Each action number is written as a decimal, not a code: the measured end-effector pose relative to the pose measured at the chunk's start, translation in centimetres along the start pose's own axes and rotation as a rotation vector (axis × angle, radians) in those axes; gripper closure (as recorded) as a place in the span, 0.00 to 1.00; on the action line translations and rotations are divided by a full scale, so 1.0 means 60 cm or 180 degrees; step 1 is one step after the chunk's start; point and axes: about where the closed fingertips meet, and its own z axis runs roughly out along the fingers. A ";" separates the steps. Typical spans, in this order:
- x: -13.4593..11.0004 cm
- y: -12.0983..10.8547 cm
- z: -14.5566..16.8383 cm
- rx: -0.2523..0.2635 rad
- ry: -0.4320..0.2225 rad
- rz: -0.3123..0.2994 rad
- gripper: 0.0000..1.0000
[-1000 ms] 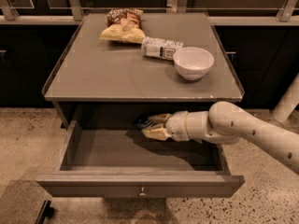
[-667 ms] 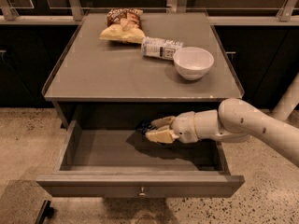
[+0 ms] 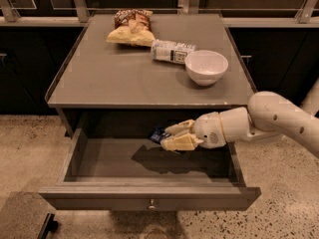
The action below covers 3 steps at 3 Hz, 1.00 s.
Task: Pick rxbar blueberry from top drawer and place on counter
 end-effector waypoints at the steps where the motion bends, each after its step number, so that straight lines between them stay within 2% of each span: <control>1: -0.059 0.015 -0.022 -0.0082 0.0090 -0.0258 1.00; 2: -0.130 0.027 -0.037 -0.0151 0.0200 -0.0544 1.00; 3: -0.199 0.037 -0.046 -0.0127 0.0331 -0.0836 1.00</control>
Offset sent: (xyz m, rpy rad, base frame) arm 0.0267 0.0167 0.1374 -0.1002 -0.2108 0.2054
